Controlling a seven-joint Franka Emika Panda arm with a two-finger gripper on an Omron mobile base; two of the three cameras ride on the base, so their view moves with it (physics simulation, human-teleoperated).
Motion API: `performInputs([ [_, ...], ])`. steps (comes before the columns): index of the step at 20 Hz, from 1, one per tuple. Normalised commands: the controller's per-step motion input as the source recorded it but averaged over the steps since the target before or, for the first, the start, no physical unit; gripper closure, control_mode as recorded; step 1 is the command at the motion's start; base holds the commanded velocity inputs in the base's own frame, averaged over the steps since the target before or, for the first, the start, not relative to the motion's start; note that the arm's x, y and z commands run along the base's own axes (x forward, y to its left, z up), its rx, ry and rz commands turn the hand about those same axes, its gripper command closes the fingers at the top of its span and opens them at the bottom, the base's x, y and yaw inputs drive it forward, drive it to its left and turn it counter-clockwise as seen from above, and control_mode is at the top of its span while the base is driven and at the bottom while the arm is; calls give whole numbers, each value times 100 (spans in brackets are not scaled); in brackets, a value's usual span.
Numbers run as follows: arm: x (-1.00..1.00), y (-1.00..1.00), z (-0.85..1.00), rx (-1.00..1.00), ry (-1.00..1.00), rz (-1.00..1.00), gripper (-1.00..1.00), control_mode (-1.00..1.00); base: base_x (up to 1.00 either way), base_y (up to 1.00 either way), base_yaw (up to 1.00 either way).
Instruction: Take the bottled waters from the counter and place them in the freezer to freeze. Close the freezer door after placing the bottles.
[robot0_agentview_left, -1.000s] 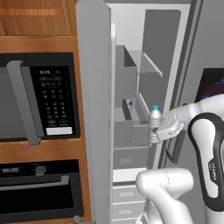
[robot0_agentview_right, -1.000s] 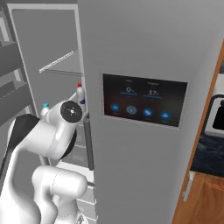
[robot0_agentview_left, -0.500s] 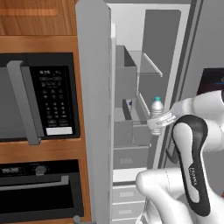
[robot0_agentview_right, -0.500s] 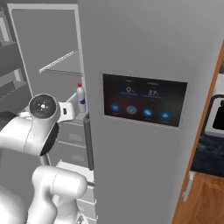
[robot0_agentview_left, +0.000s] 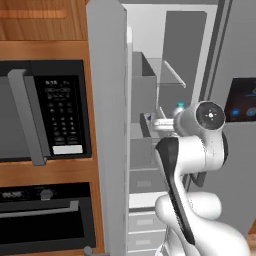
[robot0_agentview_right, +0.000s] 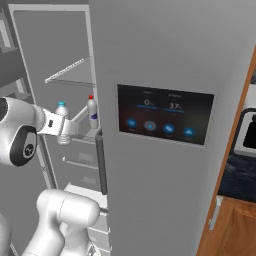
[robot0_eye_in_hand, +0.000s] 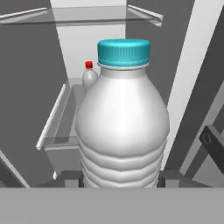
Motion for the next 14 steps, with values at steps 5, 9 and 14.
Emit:
performInputs([
  [5, 11, -9, 0, 0, -13, -19, 100, -100, 0, 0, 0],
  [9, 0, -10, 5, 1, -8, 0, 100, -100, 0, 0, 0],
  [14, 20, 15, 14, -3, 2, 9, 100, -100, 0, 0, 0],
])
